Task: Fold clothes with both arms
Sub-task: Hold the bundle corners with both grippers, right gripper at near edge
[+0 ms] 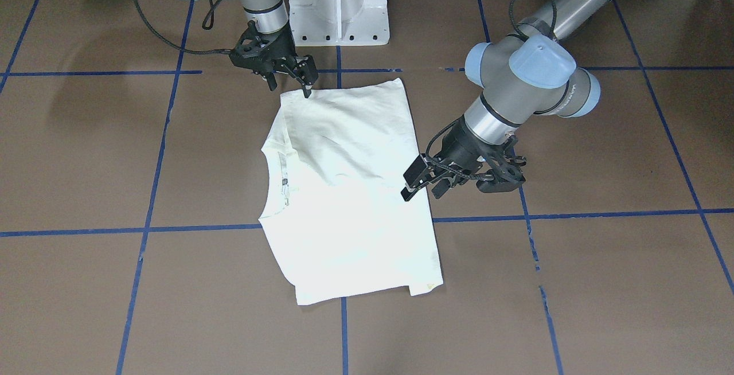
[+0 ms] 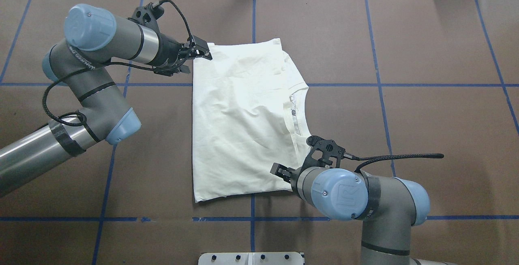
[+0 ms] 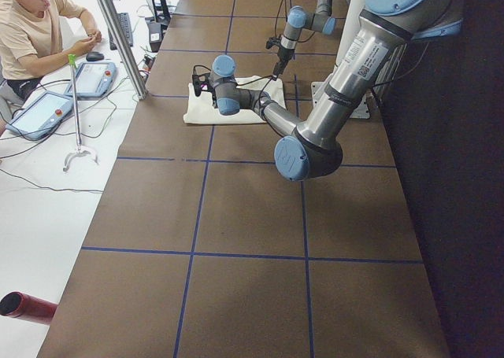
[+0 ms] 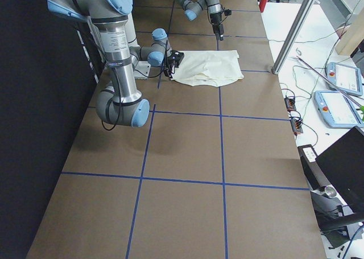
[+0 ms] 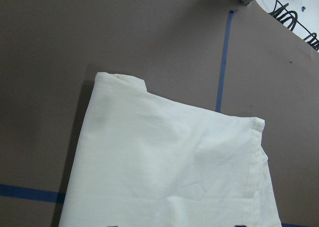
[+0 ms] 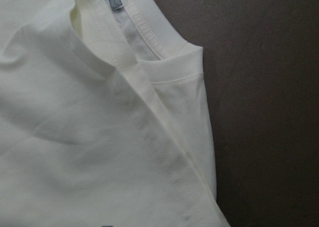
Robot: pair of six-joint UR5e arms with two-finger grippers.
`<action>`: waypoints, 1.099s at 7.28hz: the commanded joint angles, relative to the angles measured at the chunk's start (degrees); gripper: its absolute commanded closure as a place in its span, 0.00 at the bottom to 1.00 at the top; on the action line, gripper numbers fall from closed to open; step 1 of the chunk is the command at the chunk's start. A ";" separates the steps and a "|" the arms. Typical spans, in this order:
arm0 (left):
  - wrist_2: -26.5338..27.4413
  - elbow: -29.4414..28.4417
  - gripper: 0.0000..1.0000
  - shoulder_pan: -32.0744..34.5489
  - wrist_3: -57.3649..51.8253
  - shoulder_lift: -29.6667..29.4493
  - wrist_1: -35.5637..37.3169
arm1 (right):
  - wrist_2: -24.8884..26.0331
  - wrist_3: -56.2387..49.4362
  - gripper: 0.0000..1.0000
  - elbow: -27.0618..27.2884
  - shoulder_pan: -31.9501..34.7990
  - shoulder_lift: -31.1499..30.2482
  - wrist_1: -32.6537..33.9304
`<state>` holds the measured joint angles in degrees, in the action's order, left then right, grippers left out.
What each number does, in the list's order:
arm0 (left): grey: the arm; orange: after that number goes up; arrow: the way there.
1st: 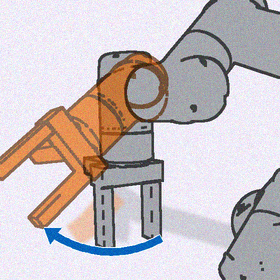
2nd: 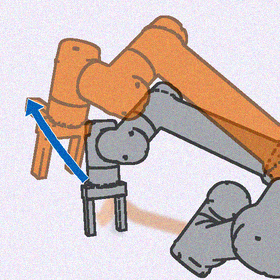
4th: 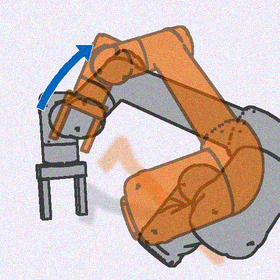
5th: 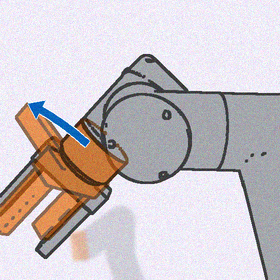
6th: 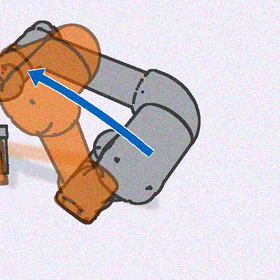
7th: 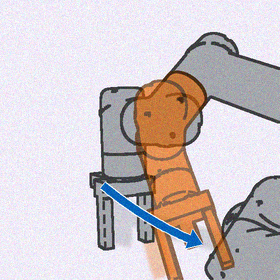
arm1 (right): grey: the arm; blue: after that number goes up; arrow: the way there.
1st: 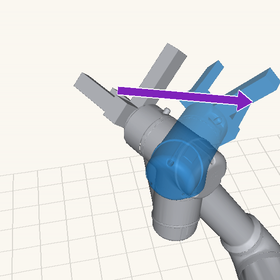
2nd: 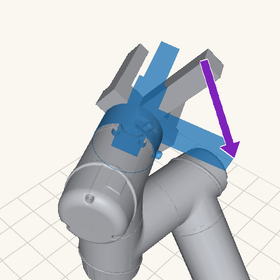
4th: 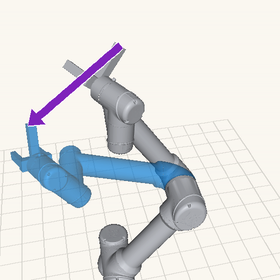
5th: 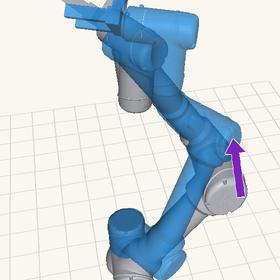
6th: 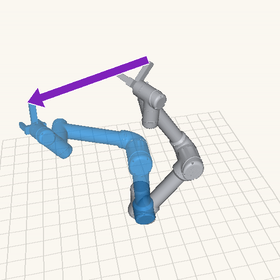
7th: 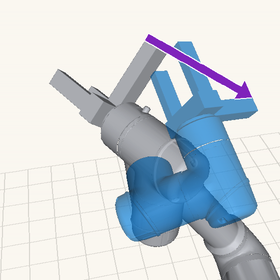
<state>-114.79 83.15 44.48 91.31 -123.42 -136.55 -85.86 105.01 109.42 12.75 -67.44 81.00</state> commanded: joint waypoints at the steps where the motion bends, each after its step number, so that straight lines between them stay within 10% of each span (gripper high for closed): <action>1: 0.01 0.34 0.16 -0.01 0.97 0.29 -0.03 | 0.51 0.02 0.21 -1.49 -0.54 0.20 0.30; 3: 0.10 0.61 0.17 -0.01 1.15 0.38 0.05 | 0.51 0.11 0.44 -1.84 -0.80 0.20 0.30; 8: 0.18 0.78 0.17 0.17 1.24 0.90 0.05 | 0.60 0.02 0.49 -2.02 -0.62 -0.07 0.39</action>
<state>-114.61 83.87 44.59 92.59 -122.79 -136.49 -85.26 105.03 107.42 12.12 -67.63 81.36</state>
